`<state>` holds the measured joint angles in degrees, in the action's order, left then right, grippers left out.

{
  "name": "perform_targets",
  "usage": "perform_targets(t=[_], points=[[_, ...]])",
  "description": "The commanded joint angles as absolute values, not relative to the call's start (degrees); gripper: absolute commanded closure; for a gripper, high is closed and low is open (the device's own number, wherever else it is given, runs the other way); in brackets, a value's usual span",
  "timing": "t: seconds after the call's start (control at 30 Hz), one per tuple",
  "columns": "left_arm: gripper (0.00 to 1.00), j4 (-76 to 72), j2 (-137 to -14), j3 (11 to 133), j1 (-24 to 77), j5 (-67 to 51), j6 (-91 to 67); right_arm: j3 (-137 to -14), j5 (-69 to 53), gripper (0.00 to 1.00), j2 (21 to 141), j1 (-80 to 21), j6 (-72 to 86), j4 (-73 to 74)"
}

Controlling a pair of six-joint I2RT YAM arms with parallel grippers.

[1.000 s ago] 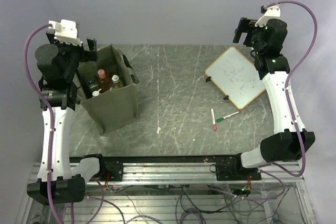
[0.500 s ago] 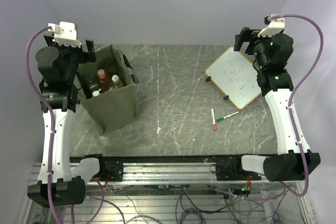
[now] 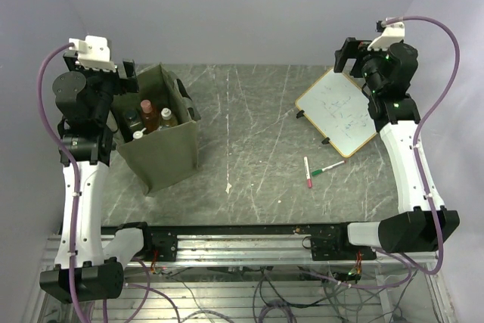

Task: Place the personal care products into the canvas bag
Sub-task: Reset both arms

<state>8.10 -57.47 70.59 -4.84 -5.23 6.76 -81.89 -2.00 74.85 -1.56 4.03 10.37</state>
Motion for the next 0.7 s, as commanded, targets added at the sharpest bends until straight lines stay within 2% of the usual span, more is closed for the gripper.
perform_targets(t=[0.0, 0.27, 0.53, 0.67], points=[[0.0, 5.36, -56.27, 70.04, -5.49, -3.86, 5.23, -84.52, -1.4, 0.0, 75.07, -1.22, 4.0, 11.94], [0.0, 9.07, -56.84, 72.14, -5.42, -6.87, 2.15, -85.42, 3.18, 0.0, 75.32, -1.21, 4.87, 15.24], [0.0, 11.65, -57.78, 74.51, -5.5, -9.27, 5.31, -84.51, -4.19, 0.0, 74.01, -1.19, 1.57, 14.74], [0.0, 9.37, -57.59, 73.42, -5.5, -8.37, 5.1, -82.63, -2.11, 0.0, 72.5, -1.18, 1.73, 12.2]])
